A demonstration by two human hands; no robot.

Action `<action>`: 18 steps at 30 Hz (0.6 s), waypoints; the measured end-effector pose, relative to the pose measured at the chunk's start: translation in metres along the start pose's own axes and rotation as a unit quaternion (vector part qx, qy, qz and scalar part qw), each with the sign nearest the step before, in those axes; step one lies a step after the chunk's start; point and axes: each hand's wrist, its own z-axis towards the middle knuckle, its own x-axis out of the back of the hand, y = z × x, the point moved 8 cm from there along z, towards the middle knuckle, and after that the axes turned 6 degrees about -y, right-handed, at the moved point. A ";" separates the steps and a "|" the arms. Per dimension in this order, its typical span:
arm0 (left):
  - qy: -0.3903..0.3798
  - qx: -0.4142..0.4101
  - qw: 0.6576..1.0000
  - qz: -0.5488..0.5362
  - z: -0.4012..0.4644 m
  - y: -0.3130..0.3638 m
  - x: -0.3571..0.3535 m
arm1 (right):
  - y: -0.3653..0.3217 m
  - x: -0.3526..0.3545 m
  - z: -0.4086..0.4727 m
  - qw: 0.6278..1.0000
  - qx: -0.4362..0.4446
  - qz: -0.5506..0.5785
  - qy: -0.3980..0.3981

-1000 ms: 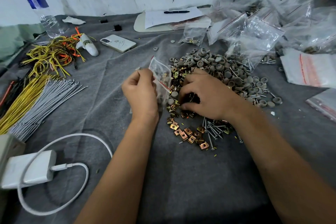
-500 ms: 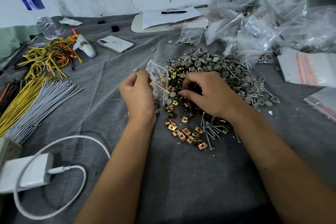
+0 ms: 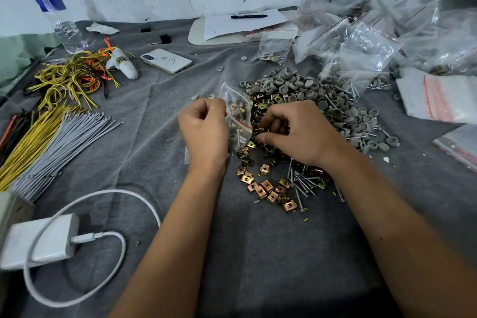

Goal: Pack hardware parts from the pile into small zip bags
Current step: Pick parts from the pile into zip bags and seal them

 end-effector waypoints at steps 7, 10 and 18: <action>-0.003 0.011 1.000 0.009 0.000 -0.002 -0.002 | -0.006 -0.008 0.001 0.999 0.027 -0.025 -0.026; -0.005 0.012 1.000 0.007 0.001 -0.003 -0.002 | -0.007 -0.011 0.003 0.999 0.029 -0.023 -0.025; -0.004 0.004 1.000 0.004 0.001 -0.003 -0.002 | -0.016 0.001 -0.002 0.996 0.089 -0.015 -0.026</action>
